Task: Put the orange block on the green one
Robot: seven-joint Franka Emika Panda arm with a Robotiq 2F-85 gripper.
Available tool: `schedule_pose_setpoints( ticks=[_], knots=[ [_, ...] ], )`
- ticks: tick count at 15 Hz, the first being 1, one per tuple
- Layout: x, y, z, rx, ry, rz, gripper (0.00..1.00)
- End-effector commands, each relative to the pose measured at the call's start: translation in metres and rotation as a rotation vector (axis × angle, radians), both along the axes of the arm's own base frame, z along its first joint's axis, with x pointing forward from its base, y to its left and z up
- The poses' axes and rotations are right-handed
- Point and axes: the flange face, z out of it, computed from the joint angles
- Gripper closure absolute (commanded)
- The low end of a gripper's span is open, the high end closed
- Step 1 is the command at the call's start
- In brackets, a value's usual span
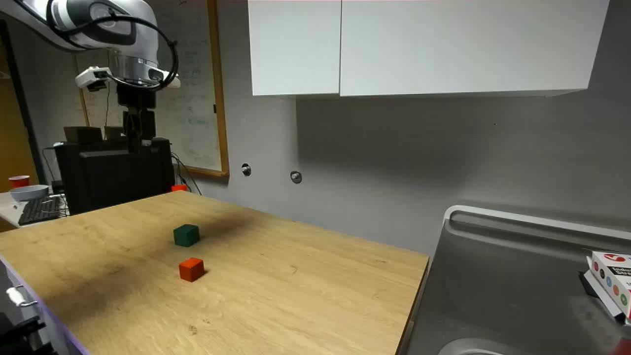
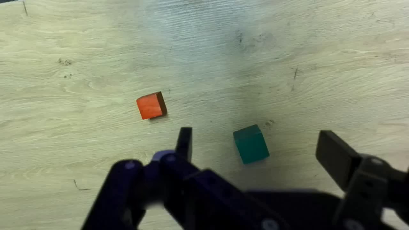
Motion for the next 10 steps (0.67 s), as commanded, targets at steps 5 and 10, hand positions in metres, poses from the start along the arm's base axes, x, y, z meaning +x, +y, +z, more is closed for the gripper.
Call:
schedule_pose_setpoints(
  ticks=[5,10],
  knots=[
    [0.0005,0.0,0.0012,0.0,-0.002,0.0,0.0],
    [0.001,-0.0023,-0.0005,-0.016,-0.017,0.002,0.0]
  ],
)
